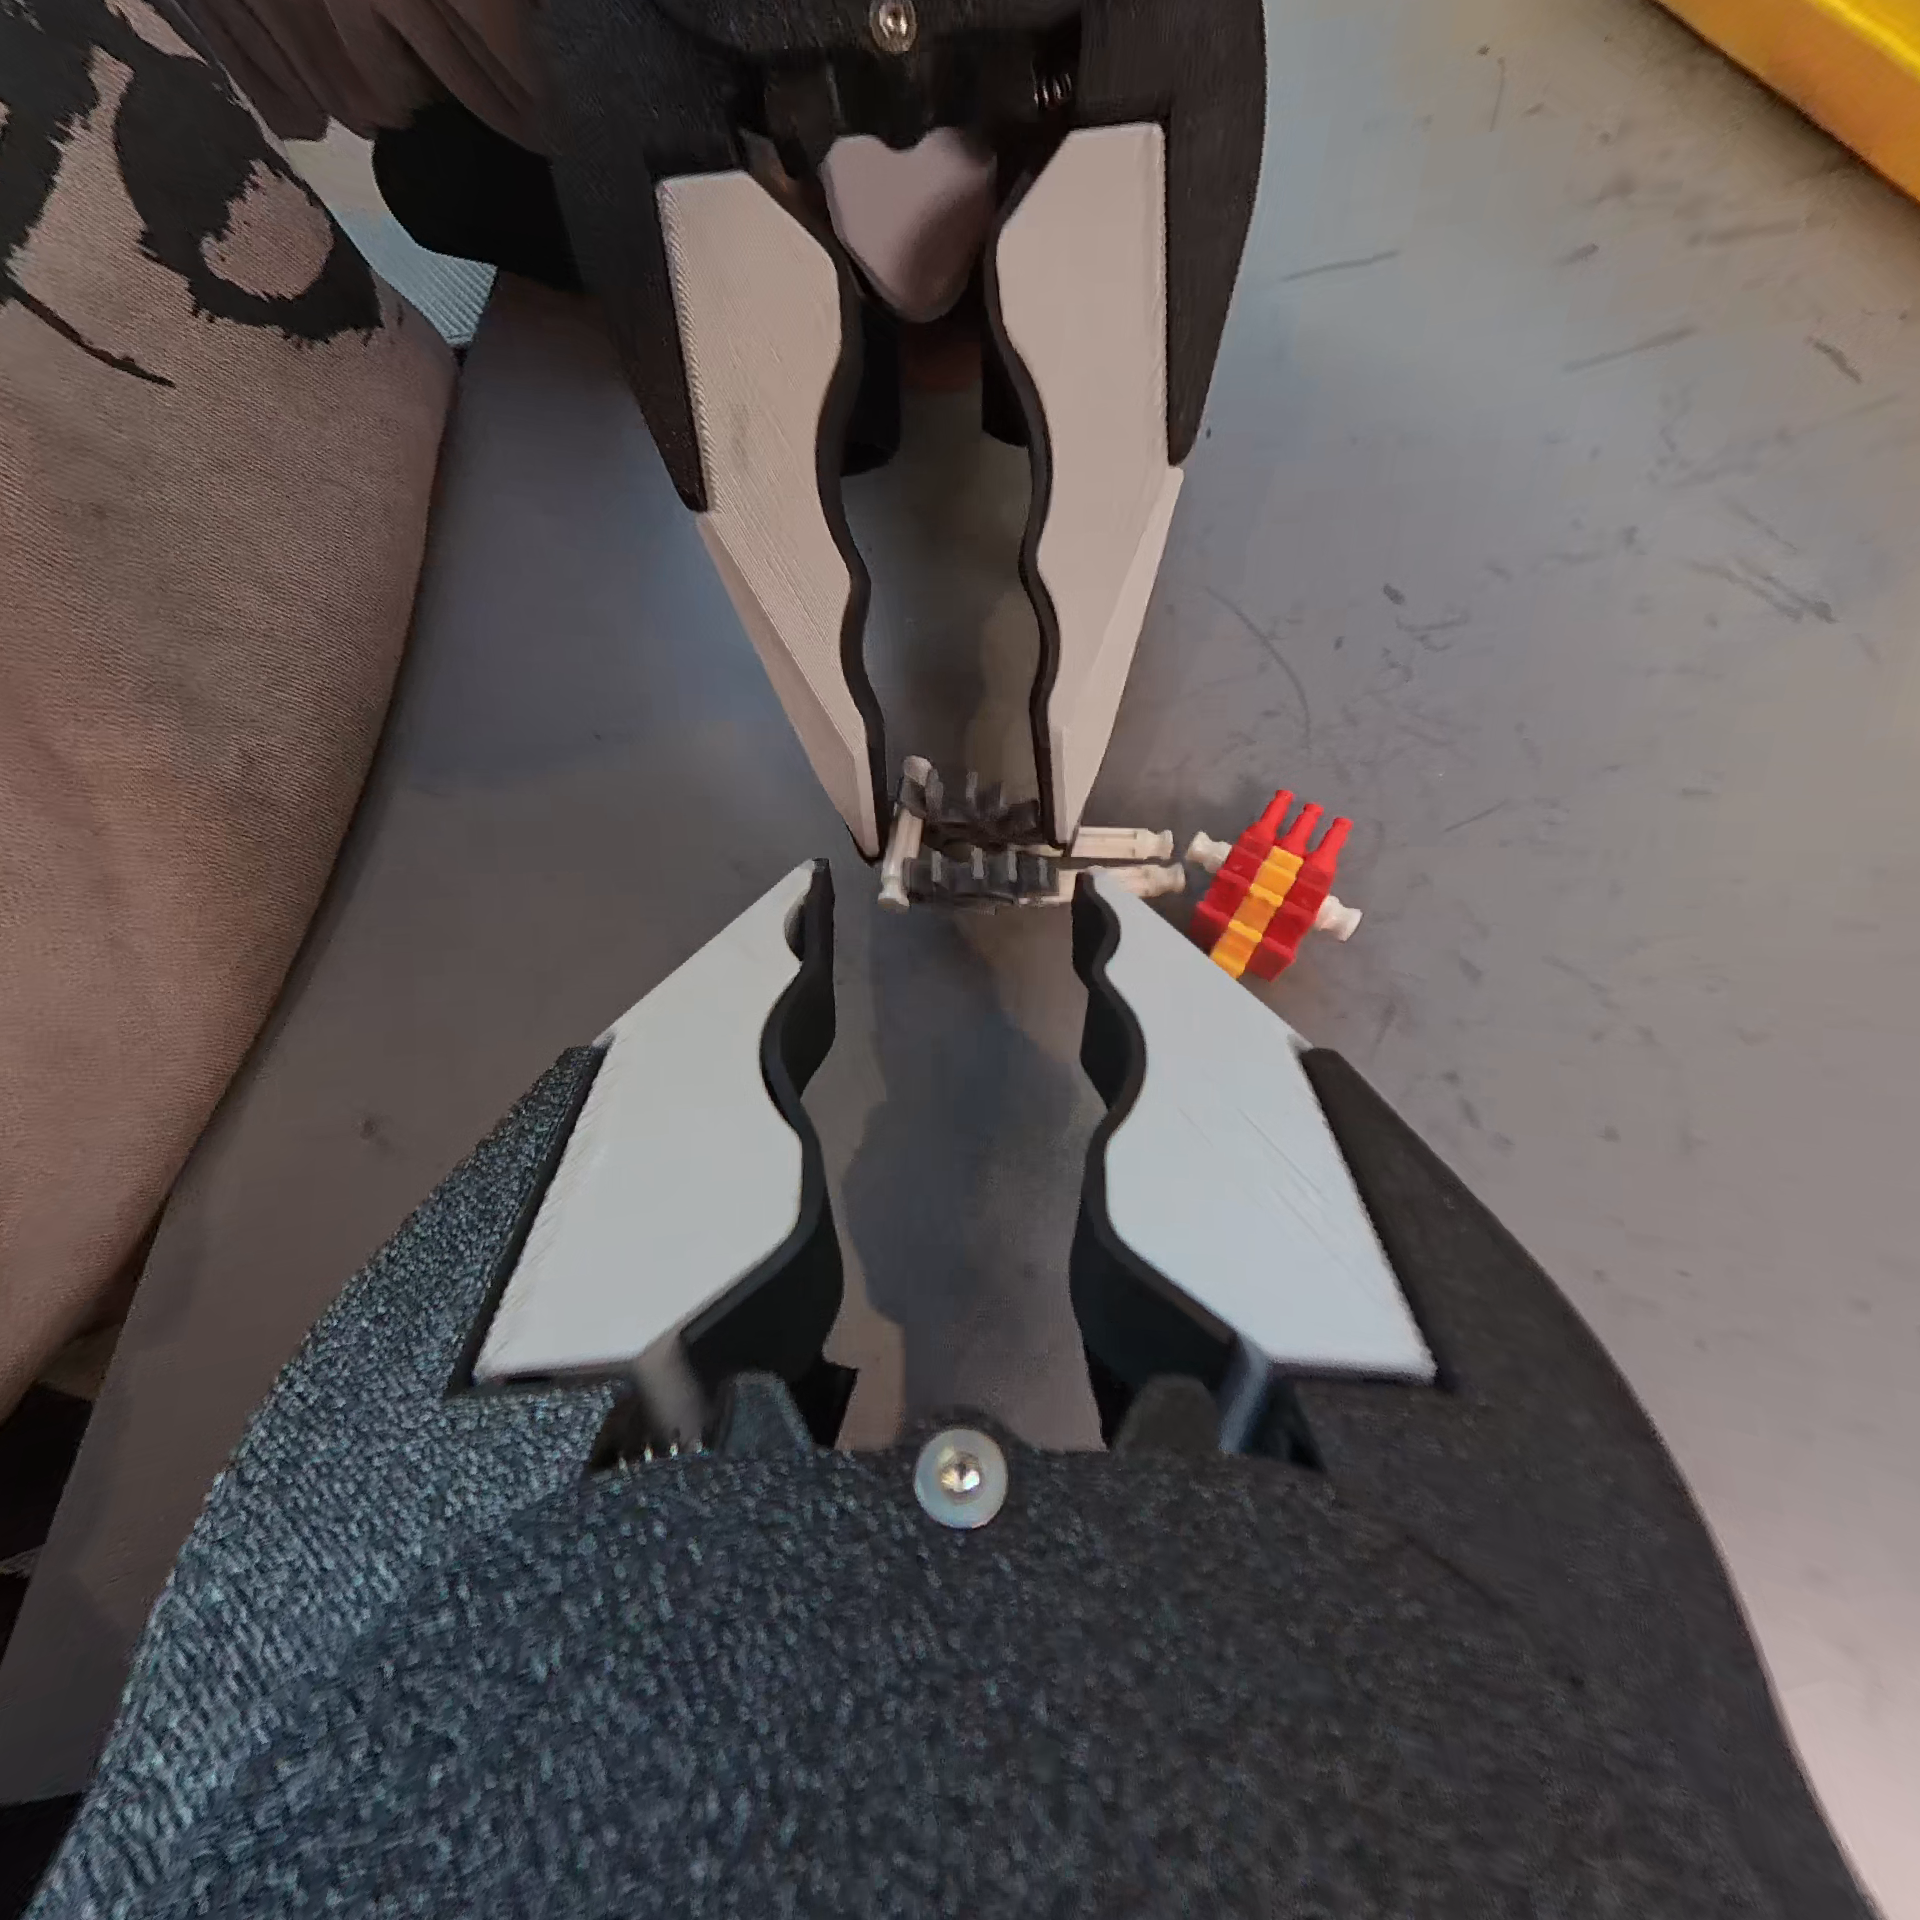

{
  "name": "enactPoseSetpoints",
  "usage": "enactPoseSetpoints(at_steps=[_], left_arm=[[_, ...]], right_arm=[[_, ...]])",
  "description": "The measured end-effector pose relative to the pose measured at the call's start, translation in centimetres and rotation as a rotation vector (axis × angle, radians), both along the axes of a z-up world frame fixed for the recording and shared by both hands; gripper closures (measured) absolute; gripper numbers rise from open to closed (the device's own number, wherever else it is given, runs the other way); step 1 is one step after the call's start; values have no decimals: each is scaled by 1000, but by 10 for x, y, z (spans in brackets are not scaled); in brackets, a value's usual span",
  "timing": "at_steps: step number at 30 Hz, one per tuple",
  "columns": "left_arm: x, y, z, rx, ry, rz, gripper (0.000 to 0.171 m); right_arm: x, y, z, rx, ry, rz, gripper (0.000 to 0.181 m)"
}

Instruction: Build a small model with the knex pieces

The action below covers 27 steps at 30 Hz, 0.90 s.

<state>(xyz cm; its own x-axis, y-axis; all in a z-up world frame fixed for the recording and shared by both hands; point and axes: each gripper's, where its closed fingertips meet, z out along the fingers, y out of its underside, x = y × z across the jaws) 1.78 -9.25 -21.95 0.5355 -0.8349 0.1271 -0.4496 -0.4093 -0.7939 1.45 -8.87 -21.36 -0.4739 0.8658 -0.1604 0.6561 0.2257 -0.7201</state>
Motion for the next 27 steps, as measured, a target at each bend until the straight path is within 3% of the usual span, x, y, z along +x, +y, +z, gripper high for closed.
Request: enactPoseSetpoints(at_steps=[6,18,27], left_arm=[[1,-3,0,13,16,0,141],[6,-8,-1,103,108,15,141],[8,-9,-3,136,169,31,141]], right_arm=[[-2,-2,-8,57,-21,26,147],[4,-7,-6,24,13,-10,148],[6,-10,-6,257,53,-55,151]])
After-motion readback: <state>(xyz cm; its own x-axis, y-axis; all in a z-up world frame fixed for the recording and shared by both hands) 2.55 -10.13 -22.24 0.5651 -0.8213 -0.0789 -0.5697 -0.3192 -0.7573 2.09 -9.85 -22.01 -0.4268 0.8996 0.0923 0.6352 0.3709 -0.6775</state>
